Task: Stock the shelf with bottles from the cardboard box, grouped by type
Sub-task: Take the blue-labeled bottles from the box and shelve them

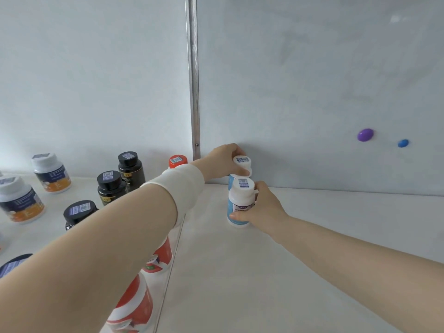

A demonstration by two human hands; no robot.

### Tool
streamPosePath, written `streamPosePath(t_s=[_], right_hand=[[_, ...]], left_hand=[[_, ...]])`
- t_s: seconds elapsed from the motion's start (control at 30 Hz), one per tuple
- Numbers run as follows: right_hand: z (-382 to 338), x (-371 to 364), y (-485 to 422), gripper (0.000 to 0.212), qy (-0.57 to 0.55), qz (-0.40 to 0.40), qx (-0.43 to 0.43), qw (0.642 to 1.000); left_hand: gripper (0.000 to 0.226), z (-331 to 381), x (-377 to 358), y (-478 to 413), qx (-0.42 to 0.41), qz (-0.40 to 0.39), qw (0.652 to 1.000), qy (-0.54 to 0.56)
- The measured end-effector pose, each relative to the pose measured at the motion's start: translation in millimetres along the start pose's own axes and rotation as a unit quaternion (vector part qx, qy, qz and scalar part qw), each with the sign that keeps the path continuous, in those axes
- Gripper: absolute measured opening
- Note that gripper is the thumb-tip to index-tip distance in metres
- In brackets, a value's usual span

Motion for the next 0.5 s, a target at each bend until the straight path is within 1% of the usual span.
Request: streamPosePath(t_s=[0.13, 0.2, 0.27, 0.33, 0.4, 0.43, 0.5], right_hand=[[0, -3, 4, 0.074, 0.009, -0.001, -0.002, 1.000], [0, -2, 7, 0.076, 0.014, -0.011, -0.009, 1.000], [-2, 3, 12, 0.080, 0.031, -0.014, -0.008, 0.999], [-6, 14, 20, 0.086, 0.066, -0.014, -0.006, 0.998], [-13, 30, 32, 0.091, 0.118, -0.015, -0.003, 0.993], [-18, 38, 39, 0.092, 0.144, -0.014, 0.000, 0.989], [-31, 53, 58, 0.091, 0.203, -0.005, 0.013, 0.979]], left_hand=[[0.044, 1, -1, 0, -0.008, -0.009, 1.000, -0.016], [0.049, 3, 0, 1, -0.008, -0.010, 1.000, -0.028], [0.055, 8, 3, 5, -0.010, -0.006, 0.999, -0.045], [0.056, 17, 10, 12, -0.014, -0.001, 0.997, -0.072], [0.054, 30, 19, 26, -0.024, -0.005, 0.991, -0.133], [0.054, 37, 24, 36, -0.033, -0.010, 0.982, -0.185], [0.053, 53, 35, 61, -0.053, -0.017, 0.945, -0.321]])
Point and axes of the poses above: each hand's wrist, its own y-axis away from the middle knuckle, its own x-axis out of the back of the hand, z = x × y, the point moved 3 cm from there along -y, towards the middle knuckle, and after that the axes turned 11 degrees about y, right-handed, at the moved point
